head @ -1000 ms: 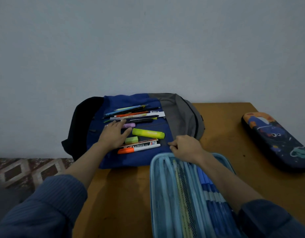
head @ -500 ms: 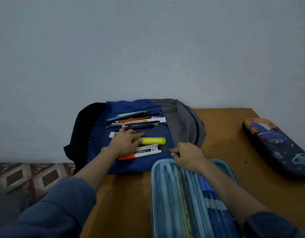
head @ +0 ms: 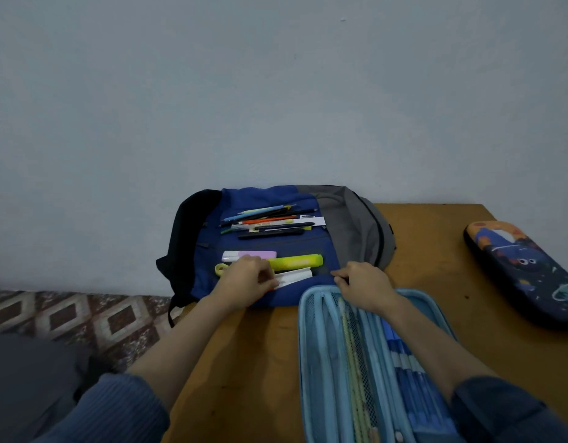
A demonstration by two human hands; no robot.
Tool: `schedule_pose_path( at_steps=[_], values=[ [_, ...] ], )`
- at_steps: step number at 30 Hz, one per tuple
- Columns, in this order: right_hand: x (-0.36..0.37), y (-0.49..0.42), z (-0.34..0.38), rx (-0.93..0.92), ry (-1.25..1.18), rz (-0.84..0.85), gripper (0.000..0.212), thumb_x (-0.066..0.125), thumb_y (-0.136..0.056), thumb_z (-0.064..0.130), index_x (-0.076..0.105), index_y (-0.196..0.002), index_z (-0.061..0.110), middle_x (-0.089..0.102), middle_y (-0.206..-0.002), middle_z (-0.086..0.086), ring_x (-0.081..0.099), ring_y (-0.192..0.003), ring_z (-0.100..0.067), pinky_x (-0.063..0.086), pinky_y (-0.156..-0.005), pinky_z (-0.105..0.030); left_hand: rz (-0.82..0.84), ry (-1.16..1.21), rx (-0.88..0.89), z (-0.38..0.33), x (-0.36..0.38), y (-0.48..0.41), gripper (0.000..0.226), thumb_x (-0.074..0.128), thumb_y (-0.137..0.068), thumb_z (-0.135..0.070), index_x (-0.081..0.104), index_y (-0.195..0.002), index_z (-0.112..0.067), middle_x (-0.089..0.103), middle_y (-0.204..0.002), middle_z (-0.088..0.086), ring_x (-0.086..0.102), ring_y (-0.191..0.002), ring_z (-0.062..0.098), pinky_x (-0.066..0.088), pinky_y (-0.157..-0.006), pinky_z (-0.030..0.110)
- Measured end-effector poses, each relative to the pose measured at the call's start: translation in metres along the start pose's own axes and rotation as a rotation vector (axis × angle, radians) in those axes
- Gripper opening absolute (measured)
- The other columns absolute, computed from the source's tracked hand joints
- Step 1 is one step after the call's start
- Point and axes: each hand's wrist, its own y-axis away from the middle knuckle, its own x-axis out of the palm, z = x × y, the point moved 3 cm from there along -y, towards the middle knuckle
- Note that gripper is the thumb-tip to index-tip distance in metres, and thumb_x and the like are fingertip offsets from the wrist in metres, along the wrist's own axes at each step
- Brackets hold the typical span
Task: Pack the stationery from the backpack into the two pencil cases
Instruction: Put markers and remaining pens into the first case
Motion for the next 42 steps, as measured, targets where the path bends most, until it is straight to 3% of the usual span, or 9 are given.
schedule_pose_path(
  at_steps=[11, 15, 18, 22, 26, 30, 35, 39, 42],
  values=[
    [-0.01, 0.023, -0.001, 0.029, -0.095, 0.072, 0.036, 0.044, -0.097, 0.026, 0.053, -0.132, 0.018, 0.059, -0.13, 0.001, 0.055, -0.115, -0.018, 0.046, -0.086, -0.026, -0.012, -0.438, -0.067, 0.006, 0.013, 0.03, 0.033, 0.044, -0.095, -0.036, 0.057, -0.12, -0.017, 0.044, -0.132, 0.001, 0.034, -0.124, 0.02, 0.027, -0.102, 0.036],
    [-0.017, 0.037, 0.006, -0.007, -0.158, -0.04, 0.029, 0.054, -0.091, 0.019, 0.063, -0.117, 0.012, 0.061, -0.12, -0.003, 0.056, -0.108, -0.019, 0.049, -0.087, -0.03, -0.137, -0.235, -0.097, 0.008, 0.004, 0.036, 0.028, 0.051, -0.093, -0.031, 0.058, -0.113, -0.014, 0.048, -0.129, 0.001, 0.038, -0.12, 0.019, 0.032, -0.096, 0.032],
    [-0.019, 0.054, 0.017, -0.019, -0.054, -0.141, 0.018, 0.057, -0.089, 0.02, 0.068, -0.097, 0.01, 0.06, -0.105, -0.007, 0.055, -0.101, -0.021, 0.044, -0.074, -0.028, -0.262, 0.149, -0.167, 0.005, -0.012, 0.043, 0.02, 0.057, -0.091, -0.025, 0.058, -0.103, -0.009, 0.057, -0.105, 0.008, 0.05, -0.095, 0.019, 0.039, -0.076, 0.026],
    [-0.007, 0.073, 0.037, 0.031, 0.117, 0.012, 0.026, 0.055, -0.087, 0.018, 0.049, -0.063, 0.009, 0.057, -0.079, -0.006, 0.057, -0.081, -0.024, 0.037, -0.058, -0.027, -0.417, 0.431, -0.181, -0.012, -0.031, 0.048, 0.012, 0.062, -0.088, -0.018, 0.054, -0.083, -0.011, 0.053, -0.076, 0.0, 0.049, -0.067, 0.012, 0.037, -0.058, 0.012],
    [-0.002, 0.087, 0.049, 0.018, 0.253, 0.136, 0.013, 0.055, -0.09, 0.023, 0.047, -0.09, 0.013, 0.057, -0.113, -0.008, 0.056, -0.107, -0.027, 0.037, -0.072, -0.03, -0.462, 0.545, -0.155, -0.029, -0.039, 0.052, 0.013, 0.063, -0.088, -0.02, 0.058, -0.083, -0.009, 0.059, -0.077, 0.008, 0.053, -0.066, 0.016, 0.044, -0.06, 0.025],
    [-0.004, 0.092, 0.048, 0.072, 0.208, 0.2, 0.041, 0.068, -0.081, 0.042, 0.039, -0.082, 0.012, 0.046, -0.087, -0.004, 0.058, -0.105, -0.026, 0.036, -0.069, -0.029, -0.46, 0.544, -0.13, -0.04, -0.044, 0.059, 0.015, 0.061, -0.089, -0.023, 0.054, -0.079, -0.014, 0.054, -0.071, 0.0, 0.051, -0.065, 0.012, 0.042, -0.06, 0.022],
    [-0.002, 0.094, 0.047, 0.112, 0.125, 0.202, 0.052, 0.071, -0.078, 0.039, 0.051, -0.114, 0.007, 0.056, -0.115, -0.009, 0.055, -0.109, -0.028, 0.04, -0.073, -0.031, -0.419, 0.518, -0.165, -0.041, -0.04, 0.065, 0.014, 0.063, -0.088, -0.021, 0.059, -0.09, -0.007, 0.058, -0.081, 0.003, 0.055, -0.075, 0.014, 0.046, -0.065, 0.021],
    [-0.002, 0.095, 0.05, 0.128, 0.145, 0.227, 0.042, 0.072, -0.076, 0.038, 0.038, -0.072, 0.013, 0.039, -0.073, 0.002, 0.049, -0.083, -0.022, 0.038, -0.062, -0.029, -0.42, 0.545, -0.176, -0.05, -0.036, 0.072, 0.01, 0.061, -0.089, -0.021, 0.056, -0.089, -0.012, 0.055, -0.076, -0.004, 0.051, -0.071, 0.007, 0.042, -0.06, 0.013],
    [-0.001, 0.096, 0.058, 0.078, 0.264, 0.224, 0.035, 0.07, -0.077, 0.037, 0.045, -0.075, 0.013, 0.046, -0.081, 0.001, 0.052, -0.088, -0.021, 0.038, -0.067, -0.028, -0.417, 0.569, -0.181, -0.057, -0.032, 0.076, 0.01, 0.061, -0.089, -0.022, 0.055, -0.087, -0.015, 0.055, -0.073, -0.009, 0.052, -0.069, 0.004, 0.044, -0.059, 0.011]
  ],
)
